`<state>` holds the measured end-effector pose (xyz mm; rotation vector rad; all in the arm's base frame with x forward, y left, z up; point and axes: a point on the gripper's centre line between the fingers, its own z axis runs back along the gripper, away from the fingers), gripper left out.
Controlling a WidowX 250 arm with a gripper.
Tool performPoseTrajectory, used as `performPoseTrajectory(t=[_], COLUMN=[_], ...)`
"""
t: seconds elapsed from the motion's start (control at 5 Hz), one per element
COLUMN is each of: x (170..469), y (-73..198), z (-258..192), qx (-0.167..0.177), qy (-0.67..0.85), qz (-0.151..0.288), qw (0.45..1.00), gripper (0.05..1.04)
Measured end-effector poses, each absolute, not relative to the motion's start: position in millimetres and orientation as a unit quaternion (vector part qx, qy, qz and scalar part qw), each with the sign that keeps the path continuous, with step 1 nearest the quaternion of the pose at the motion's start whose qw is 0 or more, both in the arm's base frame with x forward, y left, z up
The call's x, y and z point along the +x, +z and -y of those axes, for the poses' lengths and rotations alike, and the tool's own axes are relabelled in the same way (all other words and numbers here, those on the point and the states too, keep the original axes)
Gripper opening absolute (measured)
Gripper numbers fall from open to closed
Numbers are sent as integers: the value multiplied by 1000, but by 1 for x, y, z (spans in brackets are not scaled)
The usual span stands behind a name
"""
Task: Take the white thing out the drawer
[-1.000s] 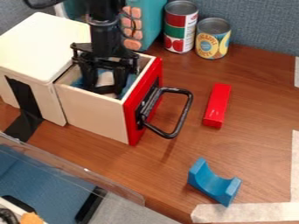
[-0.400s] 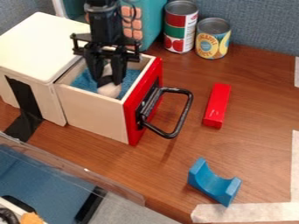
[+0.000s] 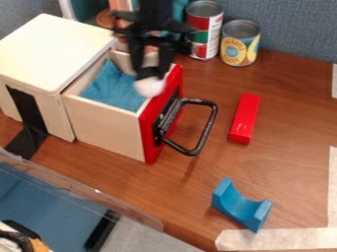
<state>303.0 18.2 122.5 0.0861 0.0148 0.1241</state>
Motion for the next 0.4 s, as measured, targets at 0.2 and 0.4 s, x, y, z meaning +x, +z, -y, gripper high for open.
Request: performPoseTrajectory(t=[0.2,0.4], x=[307,303], y=[113,111], z=[27,65], qx=[75,105], qy=[21,-11], qz=[-24,-21], qw=[997,994], gripper=[460,460])
